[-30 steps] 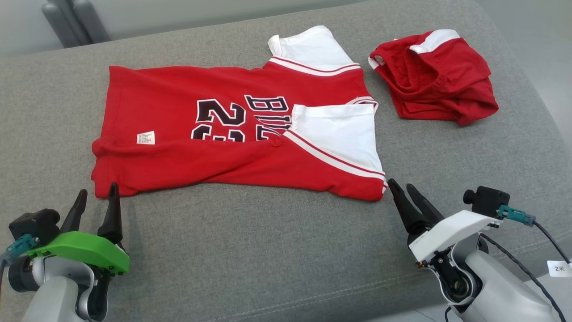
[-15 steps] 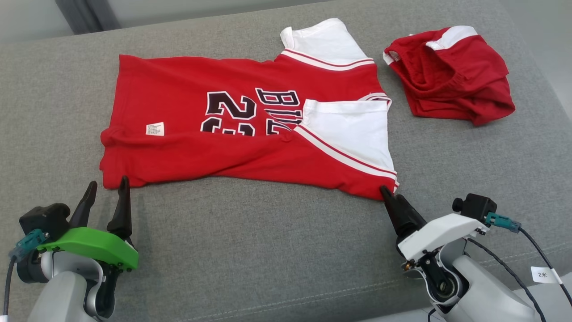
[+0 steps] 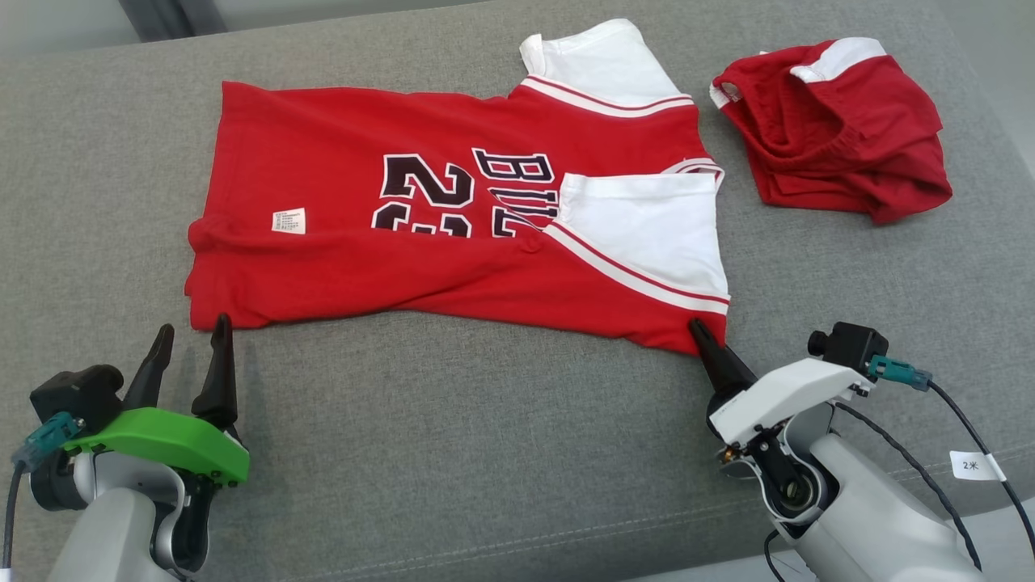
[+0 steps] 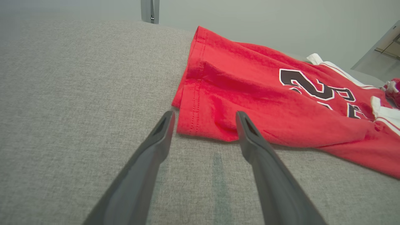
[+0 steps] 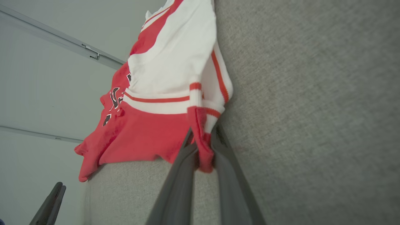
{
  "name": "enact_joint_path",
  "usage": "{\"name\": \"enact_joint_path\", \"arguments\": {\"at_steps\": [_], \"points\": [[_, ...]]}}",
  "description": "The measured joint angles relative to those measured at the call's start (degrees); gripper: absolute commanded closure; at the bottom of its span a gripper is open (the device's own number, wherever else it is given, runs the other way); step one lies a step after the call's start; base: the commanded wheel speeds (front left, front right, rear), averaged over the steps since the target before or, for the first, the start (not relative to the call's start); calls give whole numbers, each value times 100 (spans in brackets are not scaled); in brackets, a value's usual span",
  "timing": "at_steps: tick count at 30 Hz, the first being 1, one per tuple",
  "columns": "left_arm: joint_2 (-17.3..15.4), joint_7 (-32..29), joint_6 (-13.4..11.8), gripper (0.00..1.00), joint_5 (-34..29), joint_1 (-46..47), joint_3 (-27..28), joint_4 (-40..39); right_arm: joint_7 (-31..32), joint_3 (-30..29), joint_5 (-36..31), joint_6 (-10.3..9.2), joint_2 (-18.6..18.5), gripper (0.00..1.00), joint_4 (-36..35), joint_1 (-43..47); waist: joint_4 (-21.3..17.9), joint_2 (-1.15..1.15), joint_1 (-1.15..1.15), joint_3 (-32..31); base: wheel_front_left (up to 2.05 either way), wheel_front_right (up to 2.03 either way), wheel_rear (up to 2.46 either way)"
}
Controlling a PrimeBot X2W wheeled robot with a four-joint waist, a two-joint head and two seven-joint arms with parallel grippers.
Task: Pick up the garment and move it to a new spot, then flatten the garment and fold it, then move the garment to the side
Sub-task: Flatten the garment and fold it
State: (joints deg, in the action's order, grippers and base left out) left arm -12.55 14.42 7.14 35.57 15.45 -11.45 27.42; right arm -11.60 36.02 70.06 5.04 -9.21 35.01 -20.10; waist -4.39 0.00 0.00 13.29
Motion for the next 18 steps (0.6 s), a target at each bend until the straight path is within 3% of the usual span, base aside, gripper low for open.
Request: {"name": "enact_joint_path", "arguments": {"at_steps": [18], "points": [[46, -471, 0, 0, 853, 440, 274, 882, 4, 216, -155, 101, 113, 100, 22, -220, -386, 0, 0, 91, 0, 0, 0]]}}
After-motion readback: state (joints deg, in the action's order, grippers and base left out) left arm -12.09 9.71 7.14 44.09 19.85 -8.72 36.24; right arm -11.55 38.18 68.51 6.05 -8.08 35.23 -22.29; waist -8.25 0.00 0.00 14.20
